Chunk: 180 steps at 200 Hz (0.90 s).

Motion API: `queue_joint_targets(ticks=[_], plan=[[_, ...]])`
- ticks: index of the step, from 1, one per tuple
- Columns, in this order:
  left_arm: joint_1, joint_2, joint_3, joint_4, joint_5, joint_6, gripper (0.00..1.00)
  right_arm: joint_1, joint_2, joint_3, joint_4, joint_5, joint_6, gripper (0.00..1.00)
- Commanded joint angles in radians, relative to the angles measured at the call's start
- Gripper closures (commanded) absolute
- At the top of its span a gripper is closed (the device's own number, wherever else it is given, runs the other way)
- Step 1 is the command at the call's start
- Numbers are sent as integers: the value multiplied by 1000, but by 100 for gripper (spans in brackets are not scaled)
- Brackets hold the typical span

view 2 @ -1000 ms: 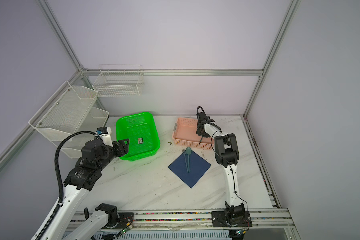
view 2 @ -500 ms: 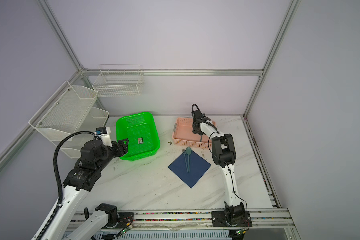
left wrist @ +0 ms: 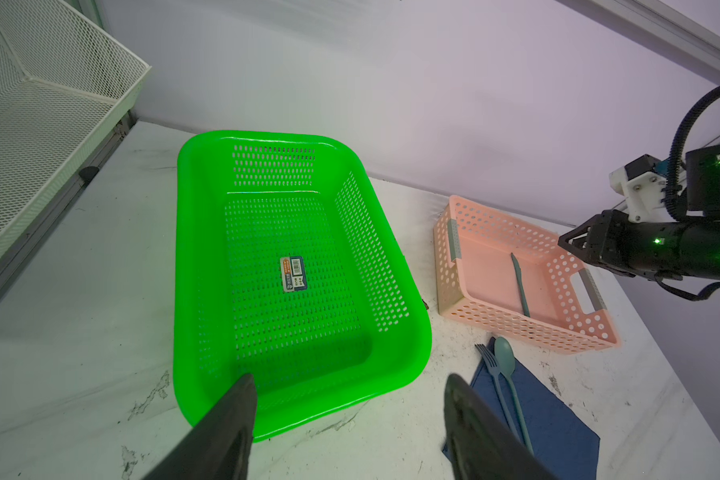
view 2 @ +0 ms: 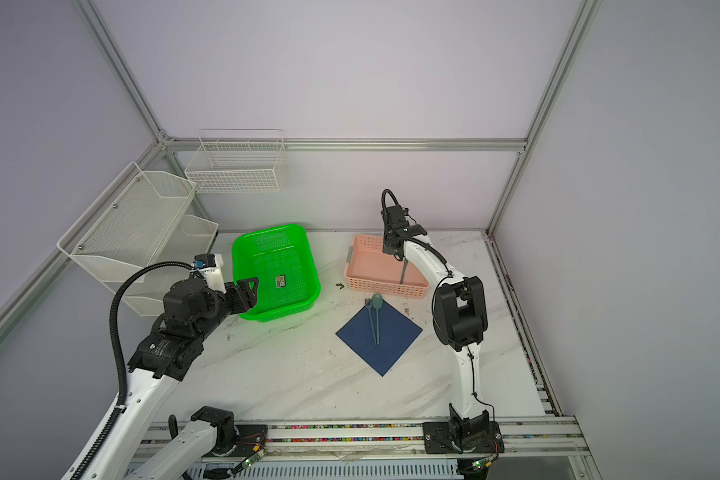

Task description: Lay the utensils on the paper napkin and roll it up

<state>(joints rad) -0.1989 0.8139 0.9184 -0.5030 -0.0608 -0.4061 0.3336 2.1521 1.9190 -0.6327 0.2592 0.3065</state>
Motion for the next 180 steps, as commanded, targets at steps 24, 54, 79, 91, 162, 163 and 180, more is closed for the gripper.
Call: queue_joint_targets(ticks=[24, 54, 79, 91, 162, 163, 180], plan=[[-4, -18, -21, 18, 7, 0, 30, -42, 112, -5, -34, -66, 5, 69], [-4, -15, -21, 18, 4, 1, 30, -55, 165, 31, -46, -104, -2, 69], [-4, -10, -19, 17, 0, 6, 30, -57, 199, 53, -48, -116, -5, 69], [-4, -6, -19, 19, -3, 8, 30, -59, 223, 71, -59, -114, -6, 69], [-4, -2, -15, 19, -19, 21, 30, -60, 286, 97, -85, -90, -1, 71], [-4, -1, -14, 19, -19, 21, 30, -61, 286, 97, -84, -90, -1, 72], [-4, 2, -13, 21, -19, 22, 30, -59, 296, 97, -83, -101, -6, 77]])
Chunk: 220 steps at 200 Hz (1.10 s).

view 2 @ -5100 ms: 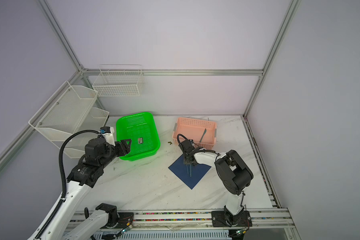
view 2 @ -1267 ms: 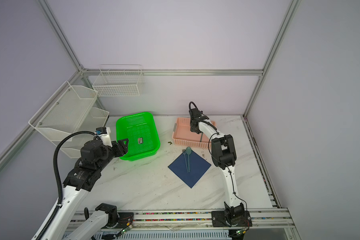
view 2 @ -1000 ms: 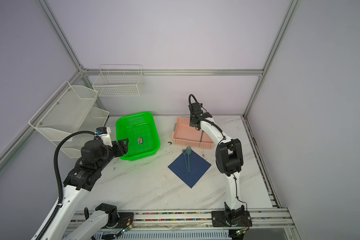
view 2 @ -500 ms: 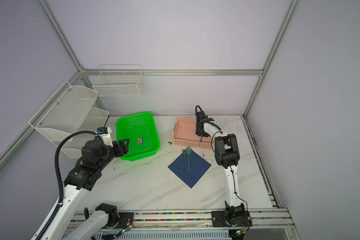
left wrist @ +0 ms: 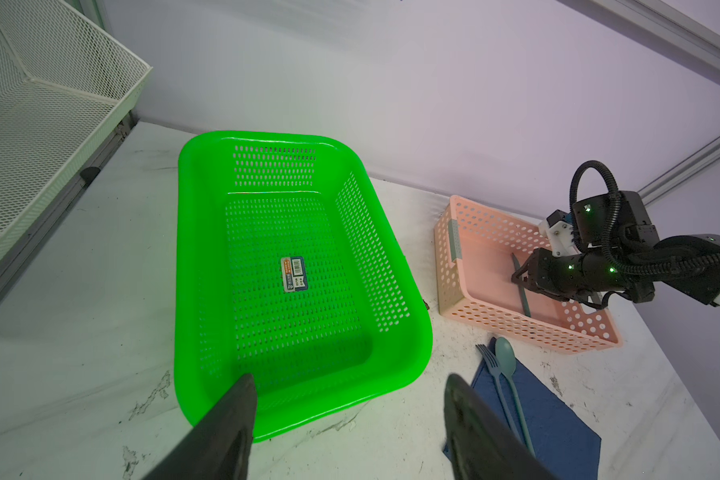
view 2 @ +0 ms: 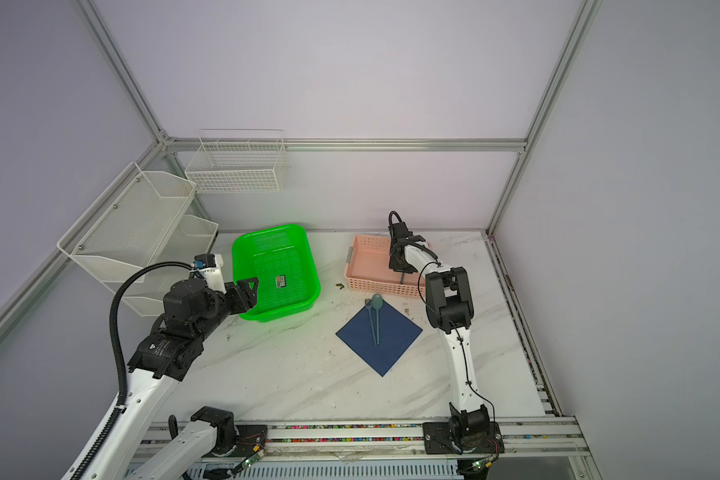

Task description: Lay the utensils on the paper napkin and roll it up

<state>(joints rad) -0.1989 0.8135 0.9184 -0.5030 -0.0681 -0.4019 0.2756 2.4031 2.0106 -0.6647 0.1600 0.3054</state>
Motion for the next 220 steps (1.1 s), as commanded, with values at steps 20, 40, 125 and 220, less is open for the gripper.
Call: queue_joint_targets(ticks=[20, 40, 125, 220], plan=[[-4, 4, -12, 21, -13, 17, 30, -3, 55, 3, -54, -17, -8, 87], [-4, -4, -16, 21, -15, 17, 30, -2, 51, -3, -51, -18, -11, 94], [-4, -13, -11, 17, -18, 8, 30, 39, -167, 43, -60, 67, -49, 96], [-4, -1, -13, 27, 9, -7, 30, 153, -526, -272, 20, 108, -45, 81]])
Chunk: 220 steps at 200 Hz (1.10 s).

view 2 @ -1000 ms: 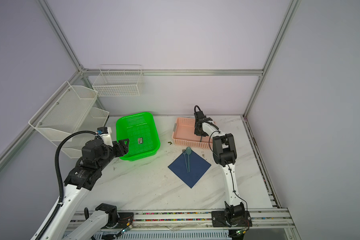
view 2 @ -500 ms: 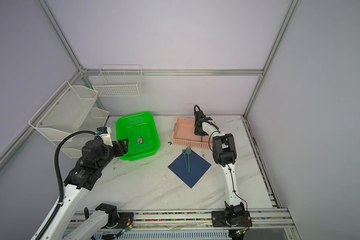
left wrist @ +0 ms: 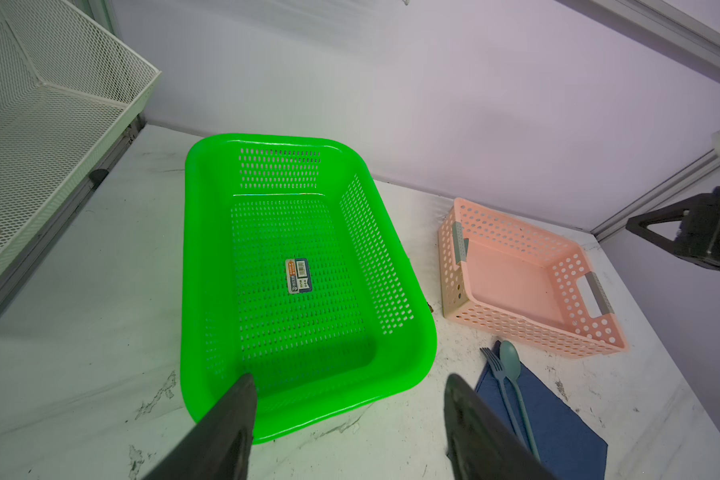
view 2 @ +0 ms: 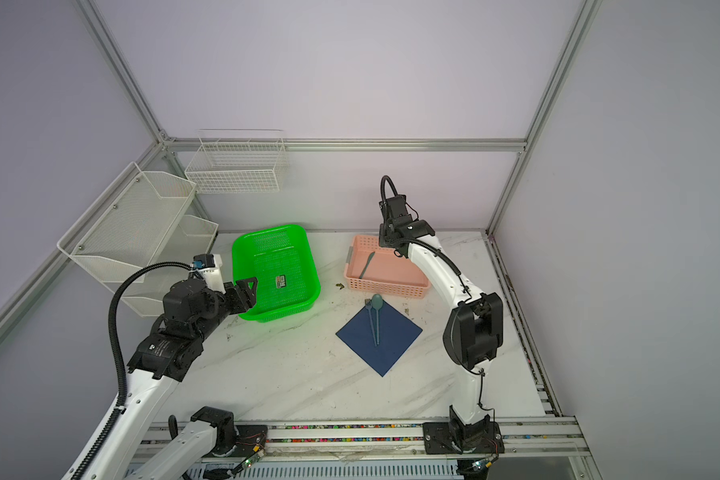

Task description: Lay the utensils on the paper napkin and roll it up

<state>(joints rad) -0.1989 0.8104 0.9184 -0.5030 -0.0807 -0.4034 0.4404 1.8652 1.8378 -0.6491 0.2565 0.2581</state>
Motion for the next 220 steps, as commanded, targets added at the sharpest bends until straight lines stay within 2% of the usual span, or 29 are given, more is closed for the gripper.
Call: queue_joint_targets(ticks=[1, 19, 41, 56, 76, 111, 153, 220], plan=[[-4, 4, -13, 28, 22, -6, 30, -12, 14, -100, 4, 11, 3, 80], [-4, 14, -16, 39, 34, -14, 30, -12, 51, -110, 18, -65, 9, 71], [-4, 24, -21, 47, 52, -20, 30, -14, 144, -78, 60, -146, 32, 69], [-4, 24, -23, 46, 59, -22, 30, -12, 224, -12, 57, -162, 42, 68], [-4, 10, -29, 46, 56, -22, 30, -11, 319, 72, 67, -204, 62, 57], [-4, 6, -30, 39, 47, -15, 30, -9, 466, 248, 29, -227, 89, 53], [-4, 12, -29, 38, 38, -7, 30, 17, 628, 441, -68, -212, 89, 52], [-4, 5, -23, 23, 6, 10, 30, 77, 775, 581, -162, -92, 93, 51]])
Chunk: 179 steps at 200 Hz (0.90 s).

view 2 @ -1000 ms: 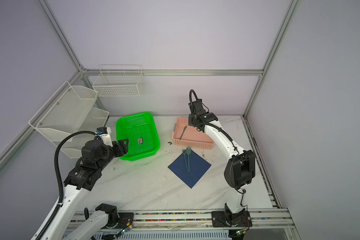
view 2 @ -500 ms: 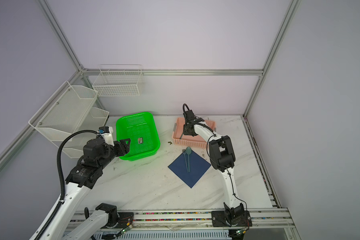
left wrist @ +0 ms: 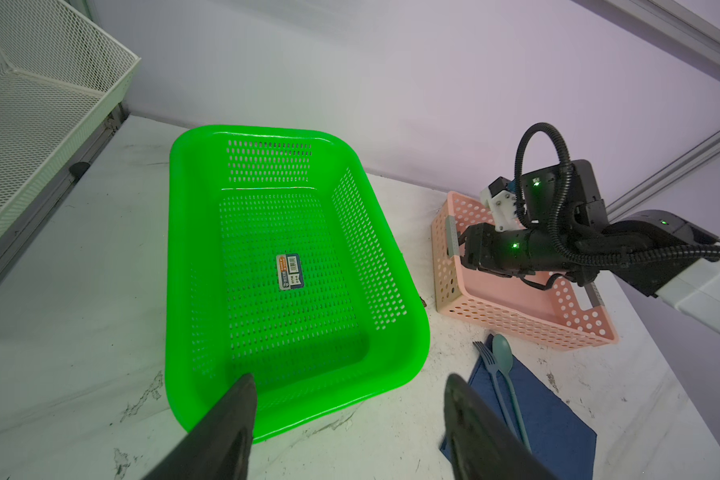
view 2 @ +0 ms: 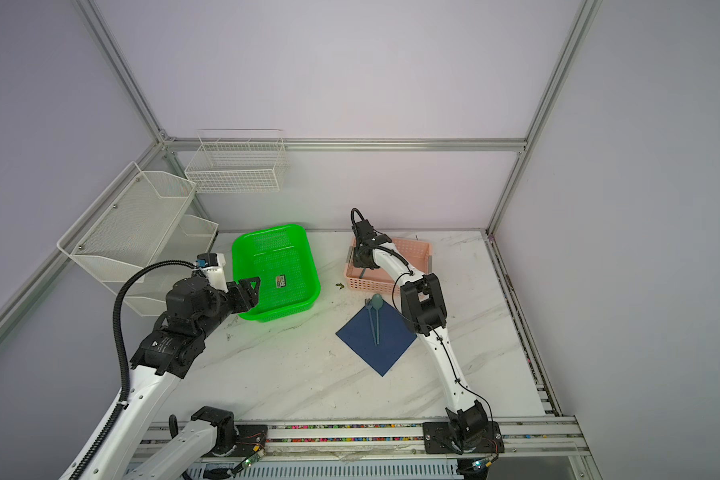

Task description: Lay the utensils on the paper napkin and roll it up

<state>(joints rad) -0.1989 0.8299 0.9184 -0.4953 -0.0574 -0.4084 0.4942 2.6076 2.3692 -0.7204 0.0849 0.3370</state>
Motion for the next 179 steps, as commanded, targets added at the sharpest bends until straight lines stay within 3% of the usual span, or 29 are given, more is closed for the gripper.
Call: queue_joint_targets(ticks=[1, 37, 77, 179], plan=[[-4, -15, -23, 15, -18, 15, 30, 24, 33, 51, -93, 82, 14, 51], [-4, -11, -18, 13, -28, 25, 30, 31, 61, 49, -143, 132, 5, 58], [-4, -15, -18, 11, -41, 33, 30, 9, 2, -71, -112, 157, -14, 68], [-4, -28, -16, 3, -50, 31, 30, -49, -58, -165, -64, 97, -24, 82]])
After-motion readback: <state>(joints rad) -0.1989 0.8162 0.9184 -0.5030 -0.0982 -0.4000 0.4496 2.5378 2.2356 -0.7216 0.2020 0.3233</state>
